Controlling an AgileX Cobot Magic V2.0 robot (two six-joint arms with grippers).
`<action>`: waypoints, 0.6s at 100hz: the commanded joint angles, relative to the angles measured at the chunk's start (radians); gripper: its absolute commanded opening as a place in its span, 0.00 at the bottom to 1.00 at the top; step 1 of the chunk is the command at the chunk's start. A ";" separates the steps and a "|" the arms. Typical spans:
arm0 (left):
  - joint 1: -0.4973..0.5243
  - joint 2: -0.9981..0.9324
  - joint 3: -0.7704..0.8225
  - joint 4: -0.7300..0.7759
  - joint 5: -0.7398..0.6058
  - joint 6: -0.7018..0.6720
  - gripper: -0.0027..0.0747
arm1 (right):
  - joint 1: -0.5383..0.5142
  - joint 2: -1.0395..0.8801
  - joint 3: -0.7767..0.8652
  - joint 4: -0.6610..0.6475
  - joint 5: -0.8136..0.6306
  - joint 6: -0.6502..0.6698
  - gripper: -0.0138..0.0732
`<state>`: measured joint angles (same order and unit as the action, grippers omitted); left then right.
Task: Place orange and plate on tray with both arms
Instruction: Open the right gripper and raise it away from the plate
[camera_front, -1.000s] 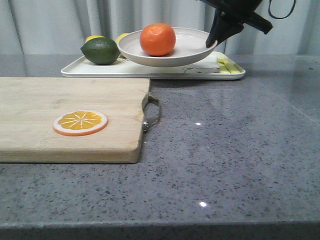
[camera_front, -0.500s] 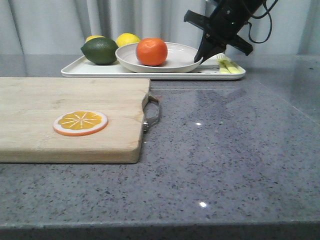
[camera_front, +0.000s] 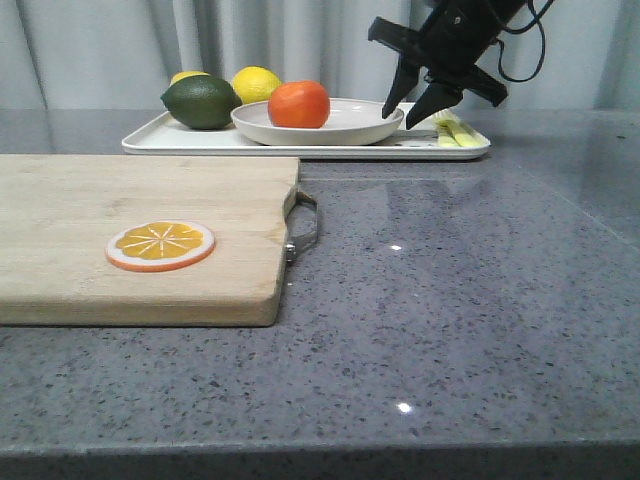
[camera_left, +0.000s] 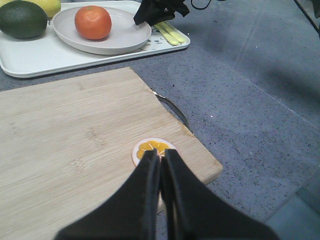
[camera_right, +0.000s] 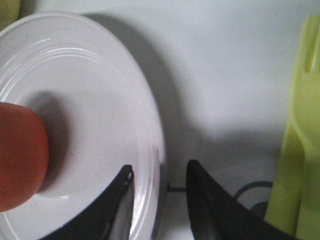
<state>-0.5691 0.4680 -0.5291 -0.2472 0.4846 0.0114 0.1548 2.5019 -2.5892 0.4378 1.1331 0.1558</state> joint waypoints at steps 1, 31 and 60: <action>0.001 0.003 -0.029 -0.011 -0.077 -0.006 0.01 | -0.010 -0.080 -0.053 0.020 -0.012 -0.006 0.50; 0.001 0.003 -0.029 -0.011 -0.077 -0.006 0.01 | -0.017 -0.082 -0.189 -0.052 0.193 -0.006 0.27; 0.001 0.003 -0.029 -0.011 -0.077 -0.006 0.01 | -0.017 -0.146 -0.204 -0.056 0.209 -0.006 0.08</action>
<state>-0.5691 0.4680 -0.5291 -0.2472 0.4846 0.0114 0.1443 2.4647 -2.7605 0.3689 1.2573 0.1558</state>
